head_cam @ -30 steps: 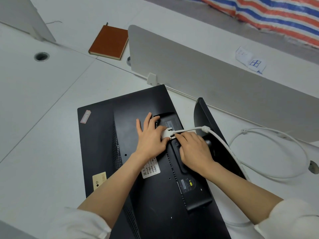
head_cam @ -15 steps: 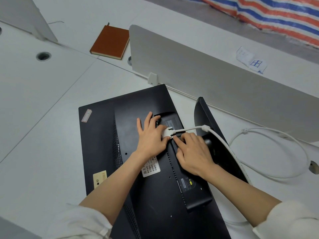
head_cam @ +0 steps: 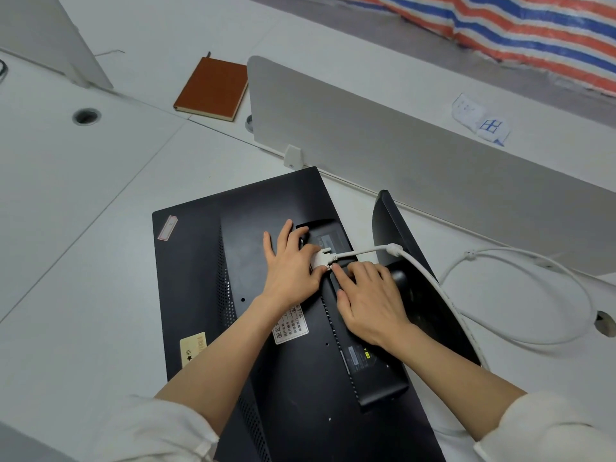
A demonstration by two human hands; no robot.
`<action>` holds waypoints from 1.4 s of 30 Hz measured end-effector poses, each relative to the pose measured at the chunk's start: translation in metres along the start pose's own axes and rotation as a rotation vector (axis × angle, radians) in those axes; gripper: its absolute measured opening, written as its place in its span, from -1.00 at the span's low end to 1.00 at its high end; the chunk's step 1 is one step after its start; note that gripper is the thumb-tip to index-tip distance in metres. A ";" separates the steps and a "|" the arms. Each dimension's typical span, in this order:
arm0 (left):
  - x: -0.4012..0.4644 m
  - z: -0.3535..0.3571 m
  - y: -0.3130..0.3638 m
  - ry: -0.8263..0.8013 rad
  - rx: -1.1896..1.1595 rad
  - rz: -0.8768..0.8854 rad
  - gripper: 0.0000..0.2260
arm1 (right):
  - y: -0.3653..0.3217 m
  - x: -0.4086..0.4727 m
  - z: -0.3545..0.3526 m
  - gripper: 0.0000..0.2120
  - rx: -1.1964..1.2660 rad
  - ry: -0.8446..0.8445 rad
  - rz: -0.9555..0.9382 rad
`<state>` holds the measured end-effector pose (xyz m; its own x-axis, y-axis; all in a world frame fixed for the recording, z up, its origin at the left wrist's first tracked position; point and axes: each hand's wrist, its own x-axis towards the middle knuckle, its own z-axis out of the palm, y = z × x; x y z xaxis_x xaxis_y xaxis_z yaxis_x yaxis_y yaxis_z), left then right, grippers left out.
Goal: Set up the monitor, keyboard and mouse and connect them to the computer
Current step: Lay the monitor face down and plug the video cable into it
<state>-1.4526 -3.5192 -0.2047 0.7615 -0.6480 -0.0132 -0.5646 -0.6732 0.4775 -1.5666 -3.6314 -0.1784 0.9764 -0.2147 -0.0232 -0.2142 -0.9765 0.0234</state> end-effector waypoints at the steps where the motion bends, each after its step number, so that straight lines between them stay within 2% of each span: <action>1: 0.000 0.000 0.000 -0.001 0.004 -0.001 -0.64 | -0.002 0.001 0.000 -0.52 -0.004 -0.001 0.013; 23: 0.001 0.001 0.000 -0.008 0.004 -0.008 -0.65 | -0.007 0.008 -0.001 -0.53 0.036 0.029 0.080; 27: 0.001 0.000 0.000 -0.020 0.007 -0.011 -0.65 | -0.004 0.003 0.001 -0.55 0.032 0.064 0.037; 42: 0.001 0.001 0.000 -0.004 0.002 -0.011 -0.66 | -0.011 0.006 0.007 -0.55 0.004 0.041 0.064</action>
<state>-1.4520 -3.5207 -0.2059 0.7663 -0.6421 -0.0215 -0.5570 -0.6806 0.4759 -1.5582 -3.6218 -0.1863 0.9609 -0.2761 0.0189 -0.2765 -0.9608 0.0197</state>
